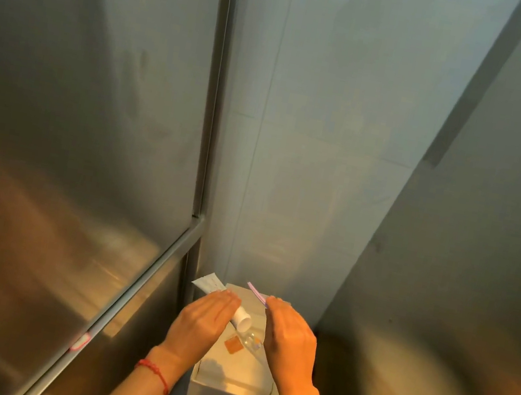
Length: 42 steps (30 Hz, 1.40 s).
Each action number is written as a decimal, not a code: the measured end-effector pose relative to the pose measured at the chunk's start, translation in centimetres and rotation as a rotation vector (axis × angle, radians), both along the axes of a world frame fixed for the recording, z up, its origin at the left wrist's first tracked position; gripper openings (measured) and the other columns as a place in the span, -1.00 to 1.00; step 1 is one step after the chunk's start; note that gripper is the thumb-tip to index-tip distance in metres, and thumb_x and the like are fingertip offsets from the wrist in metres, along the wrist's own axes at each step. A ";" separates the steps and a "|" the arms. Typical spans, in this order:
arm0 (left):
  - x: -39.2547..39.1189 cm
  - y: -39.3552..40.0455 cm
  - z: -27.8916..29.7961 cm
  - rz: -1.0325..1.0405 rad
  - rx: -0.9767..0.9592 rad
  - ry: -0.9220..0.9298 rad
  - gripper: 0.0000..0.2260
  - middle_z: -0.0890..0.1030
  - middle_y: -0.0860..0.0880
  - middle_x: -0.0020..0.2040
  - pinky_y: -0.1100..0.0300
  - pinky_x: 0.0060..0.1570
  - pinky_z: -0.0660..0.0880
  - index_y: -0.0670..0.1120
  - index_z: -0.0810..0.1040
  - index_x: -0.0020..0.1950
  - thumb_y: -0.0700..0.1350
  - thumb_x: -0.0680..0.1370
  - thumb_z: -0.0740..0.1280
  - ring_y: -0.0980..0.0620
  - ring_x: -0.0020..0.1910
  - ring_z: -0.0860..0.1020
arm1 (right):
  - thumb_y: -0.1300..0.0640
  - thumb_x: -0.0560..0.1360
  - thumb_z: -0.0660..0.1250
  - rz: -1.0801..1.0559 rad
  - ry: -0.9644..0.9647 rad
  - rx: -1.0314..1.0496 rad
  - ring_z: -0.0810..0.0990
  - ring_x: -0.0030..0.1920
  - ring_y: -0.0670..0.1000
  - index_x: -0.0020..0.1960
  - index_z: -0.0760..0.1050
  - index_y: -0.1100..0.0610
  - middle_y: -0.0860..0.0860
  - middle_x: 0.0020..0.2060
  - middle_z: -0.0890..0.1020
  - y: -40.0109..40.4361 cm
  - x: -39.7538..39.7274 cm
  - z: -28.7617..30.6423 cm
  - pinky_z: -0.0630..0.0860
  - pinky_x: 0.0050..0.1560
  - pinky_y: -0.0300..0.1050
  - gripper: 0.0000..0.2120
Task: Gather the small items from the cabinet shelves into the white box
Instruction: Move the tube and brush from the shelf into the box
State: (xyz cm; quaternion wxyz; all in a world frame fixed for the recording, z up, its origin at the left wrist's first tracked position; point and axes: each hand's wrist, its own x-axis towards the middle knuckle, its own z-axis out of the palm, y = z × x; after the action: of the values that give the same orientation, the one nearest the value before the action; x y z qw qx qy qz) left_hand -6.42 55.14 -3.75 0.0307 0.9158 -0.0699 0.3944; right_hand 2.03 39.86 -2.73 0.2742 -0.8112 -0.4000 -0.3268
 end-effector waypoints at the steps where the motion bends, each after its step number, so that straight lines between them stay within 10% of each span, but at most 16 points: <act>1: 0.3 0.2 -0.2 0.003 -0.008 0.008 -0.49 0.69 -0.14 -0.09 0.12 -0.07 0.56 -0.22 0.67 -0.04 -0.06 0.09 0.64 -0.05 -0.11 0.68 | -0.15 0.64 -0.11 0.000 0.015 0.006 0.70 -0.20 0.01 -0.05 0.66 0.18 0.05 -0.17 0.70 0.2 0.3 0.0 0.62 -0.20 -0.16 -0.36; 6: 1.9 0.5 -1.6 0.023 -0.018 0.032 -0.48 0.69 -0.15 -0.08 0.10 -0.09 0.58 -0.24 0.67 -0.04 -0.08 0.07 0.65 -0.06 -0.11 0.67 | -0.09 0.66 -0.10 -0.017 0.059 -0.005 0.70 -0.19 0.00 -0.05 0.67 0.17 0.05 -0.17 0.70 0.6 1.9 -1.6 0.62 -0.21 -0.15 -0.39; 11: 3.7 0.6 -3.3 0.010 -0.040 0.102 -0.42 0.69 -0.14 -0.08 0.11 -0.09 0.57 -0.22 0.67 -0.01 -0.10 0.02 0.68 -0.05 -0.10 0.67 | 0.18 0.43 0.42 -0.025 0.076 -0.052 0.70 -0.19 0.03 -0.06 0.66 0.19 0.07 -0.16 0.70 0.5 3.9 -4.0 0.61 -0.19 -0.15 -0.87; 25: 8.0 1.3 -9.4 -0.006 -0.037 0.190 -0.42 0.69 -0.16 -0.09 0.07 -0.13 0.61 -0.23 0.68 -0.04 -0.19 -0.03 0.68 -0.06 -0.11 0.67 | 0.31 0.05 0.66 0.012 0.223 -0.167 0.69 -0.17 -0.01 -0.06 0.66 0.18 0.04 -0.15 0.70 1.1 8.0 -9.9 0.58 -0.11 -0.19 -0.53; 31: 9.0 1.9 -13.8 -0.019 -0.013 0.118 -0.74 0.68 -0.15 -0.04 0.06 -0.06 0.60 -0.21 0.66 0.03 -0.14 0.38 0.49 -0.05 -0.05 0.66 | 0.30 0.04 0.67 0.029 0.256 -0.198 0.69 -0.18 -0.03 -0.08 0.67 0.18 0.03 -0.17 0.70 1.3 9.1 -13.1 0.58 -0.12 -0.21 -0.53; 42: 10.4 1.3 -18.4 -0.114 -0.025 0.295 -0.25 0.69 -0.10 -0.07 0.11 -0.07 0.59 -0.15 0.46 0.12 -0.06 0.01 0.68 -0.01 -0.09 0.67 | 0.30 -0.06 0.68 -0.006 0.316 -0.247 0.69 -0.21 -0.06 -0.10 0.68 0.17 0.00 -0.20 0.71 1.2 10.6 -19.4 0.59 -0.19 -0.23 -0.47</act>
State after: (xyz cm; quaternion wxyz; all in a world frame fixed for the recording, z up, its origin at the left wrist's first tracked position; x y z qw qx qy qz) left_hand 3.95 56.44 -22.14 0.0745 0.9578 -0.1116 0.2541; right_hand 12.61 41.03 -22.18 0.2307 -0.8811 -0.3867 -0.1446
